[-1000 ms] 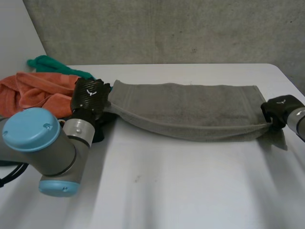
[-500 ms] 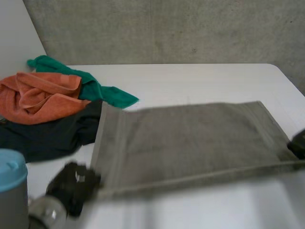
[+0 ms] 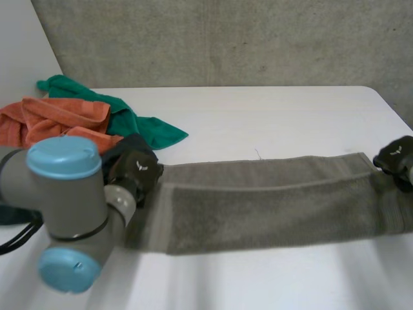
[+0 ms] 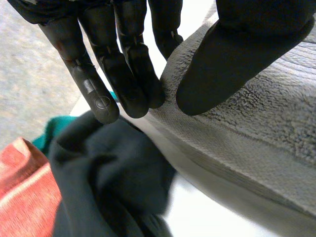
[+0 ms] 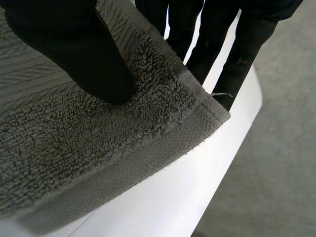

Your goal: Fold the laundry.

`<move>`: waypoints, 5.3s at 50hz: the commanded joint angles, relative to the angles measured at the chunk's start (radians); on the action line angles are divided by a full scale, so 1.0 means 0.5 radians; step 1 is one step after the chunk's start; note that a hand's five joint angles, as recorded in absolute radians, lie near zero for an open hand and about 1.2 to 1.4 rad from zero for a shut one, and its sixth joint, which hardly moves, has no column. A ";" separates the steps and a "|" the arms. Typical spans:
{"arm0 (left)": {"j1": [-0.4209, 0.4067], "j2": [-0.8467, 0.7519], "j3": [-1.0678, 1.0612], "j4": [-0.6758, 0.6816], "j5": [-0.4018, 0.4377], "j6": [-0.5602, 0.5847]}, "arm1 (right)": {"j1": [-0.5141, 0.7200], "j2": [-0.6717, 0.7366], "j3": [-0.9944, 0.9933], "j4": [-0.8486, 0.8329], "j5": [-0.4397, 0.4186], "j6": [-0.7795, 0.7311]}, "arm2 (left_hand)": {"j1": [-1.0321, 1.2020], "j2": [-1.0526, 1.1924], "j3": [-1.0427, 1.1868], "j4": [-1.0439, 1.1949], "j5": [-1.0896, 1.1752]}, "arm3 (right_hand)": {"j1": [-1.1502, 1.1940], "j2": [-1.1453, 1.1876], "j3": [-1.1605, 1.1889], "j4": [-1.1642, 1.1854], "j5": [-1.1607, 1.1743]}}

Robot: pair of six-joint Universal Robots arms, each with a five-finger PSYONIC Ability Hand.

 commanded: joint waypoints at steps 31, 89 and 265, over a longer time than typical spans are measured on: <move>-0.140 -0.489 0.872 0.077 -0.283 0.158 | 0.135 0.219 -0.450 -0.349 0.000 0.707 | -1.937 -2.056 -2.041 -2.054 -2.023 | -1.894 -2.017 -2.037 -2.046 -2.015; -0.136 0.236 0.077 0.114 -0.132 -0.422 | 0.340 -0.322 0.311 -0.744 -0.746 0.348 | -1.937 -2.056 -2.041 -2.054 -2.023 | 0.549 0.426 0.407 0.398 0.428; -0.293 0.230 0.869 -0.588 1.478 -1.137 | 0.292 0.635 -0.694 -0.653 0.196 2.088 | -1.930 -2.049 -2.034 -2.047 -2.016 | 0.549 0.426 0.407 0.398 0.428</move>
